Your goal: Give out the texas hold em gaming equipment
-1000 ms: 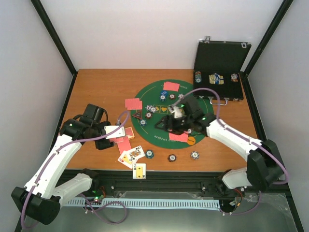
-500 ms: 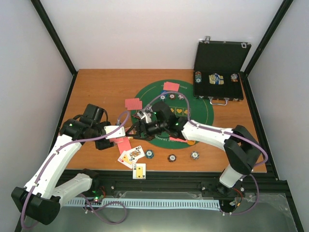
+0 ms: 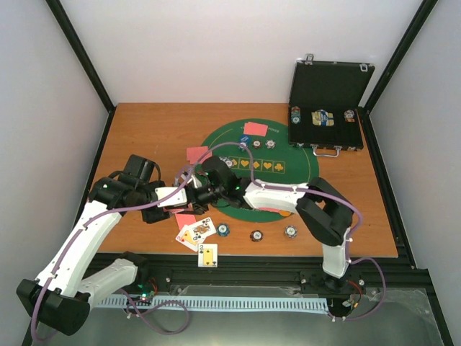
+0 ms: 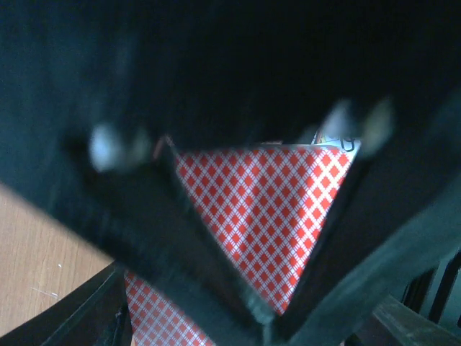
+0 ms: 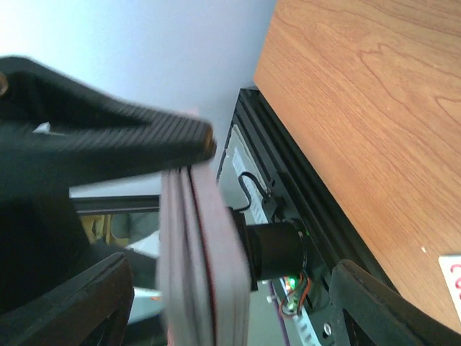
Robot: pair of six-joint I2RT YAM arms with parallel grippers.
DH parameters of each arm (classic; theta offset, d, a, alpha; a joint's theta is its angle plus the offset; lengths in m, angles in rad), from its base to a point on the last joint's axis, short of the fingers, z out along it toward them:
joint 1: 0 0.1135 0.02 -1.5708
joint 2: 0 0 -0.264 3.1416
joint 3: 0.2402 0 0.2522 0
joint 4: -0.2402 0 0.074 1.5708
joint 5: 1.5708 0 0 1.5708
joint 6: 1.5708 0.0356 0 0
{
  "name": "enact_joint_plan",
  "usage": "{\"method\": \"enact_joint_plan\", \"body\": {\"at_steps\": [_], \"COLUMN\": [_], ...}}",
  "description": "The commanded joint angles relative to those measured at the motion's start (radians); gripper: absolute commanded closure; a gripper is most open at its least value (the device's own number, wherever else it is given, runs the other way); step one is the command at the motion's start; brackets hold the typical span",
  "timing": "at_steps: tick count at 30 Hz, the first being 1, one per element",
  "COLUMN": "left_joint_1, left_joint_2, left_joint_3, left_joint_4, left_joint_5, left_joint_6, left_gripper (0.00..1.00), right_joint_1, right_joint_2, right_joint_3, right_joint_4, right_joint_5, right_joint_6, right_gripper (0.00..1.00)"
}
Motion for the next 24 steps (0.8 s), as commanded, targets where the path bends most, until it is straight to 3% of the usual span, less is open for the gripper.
{"method": "enact_joint_plan", "body": {"at_steps": [1,9,24], "left_joint_1": [0.003,0.003,0.003], "left_joint_2": [-0.011,-0.021,-0.033], "left_joint_3": [0.044,0.037,0.037], "left_joint_4": [-0.013,-0.014,-0.015], "left_joint_5": [0.008,0.006,-0.001], "left_joint_6": [-0.001,0.005,0.011], "left_gripper": [0.73,0.73,0.73], "right_joint_1": [0.021,0.016,-0.081], "right_joint_2": [0.090,0.132,0.054], "right_joint_3": [0.078,0.093,-0.109], "right_joint_4": [0.060,0.036,0.060], "right_joint_5": [-0.022,-0.026,-0.048], "right_joint_6": [0.040,0.034,0.000], "right_gripper": [0.26,0.31,0.41]}}
